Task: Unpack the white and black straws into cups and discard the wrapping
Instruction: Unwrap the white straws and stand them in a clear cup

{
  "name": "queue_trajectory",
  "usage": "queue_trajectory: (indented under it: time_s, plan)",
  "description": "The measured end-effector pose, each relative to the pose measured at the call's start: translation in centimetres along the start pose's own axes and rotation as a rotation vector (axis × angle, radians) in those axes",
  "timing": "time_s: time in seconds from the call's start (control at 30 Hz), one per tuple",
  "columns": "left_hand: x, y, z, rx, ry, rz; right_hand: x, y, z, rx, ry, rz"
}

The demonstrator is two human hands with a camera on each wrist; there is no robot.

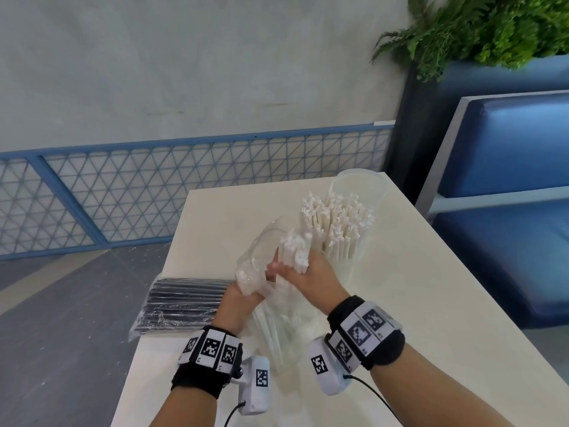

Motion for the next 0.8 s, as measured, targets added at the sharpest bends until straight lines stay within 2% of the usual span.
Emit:
queue_trajectory:
  time_s: [0.1, 0.2, 0.33, 0.47, 0.57, 0.7, 0.8]
  plan:
    - [0.0, 0.0, 0.3, 0.016, 0.009, -0.028, 1.9, 4.0, 0.6, -0.21, 0.009, 0.106]
    - [0.1, 0.7, 0.5, -0.042, 0.013, -0.036, 3.3, 8.3, 1.0, -0.425, 0.026, 0.235]
    - [1.4, 2.9, 1.2, -0.147, 0.051, -0.016, 3.6, 12.5, 1.1, -0.575, 0.016, 0.417]
    - [2.0, 4.7, 1.7, -0.277, 0.051, -0.015, 4.0, 15.5, 0.9, -0.669, 0.031, 0.418]
    - [1.8, 5.0, 1.6, -0.311, 0.047, -0.049, 4.4, 17.4, 0.6, -0.739, 0.057, 0.3]
    - [1.2, 4.5, 1.4, -0.295, 0.024, -0.104, 5.3, 18.2, 0.3, -0.813, 0.107, 0.098]
    - [0.9, 3.4, 1.3, -0.222, -0.001, -0.126, 6.2, 18.2, 0.0, -0.862, 0.131, 0.062]
Point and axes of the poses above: each hand's wrist, its own z-axis towards the middle knuckle, its own y-axis out of the back of the hand, x = y × z, the point moved 10 cm from there along z, towards the middle knuckle, and after that the axes turned 11 degrees about -z, right-handed, at the moved point
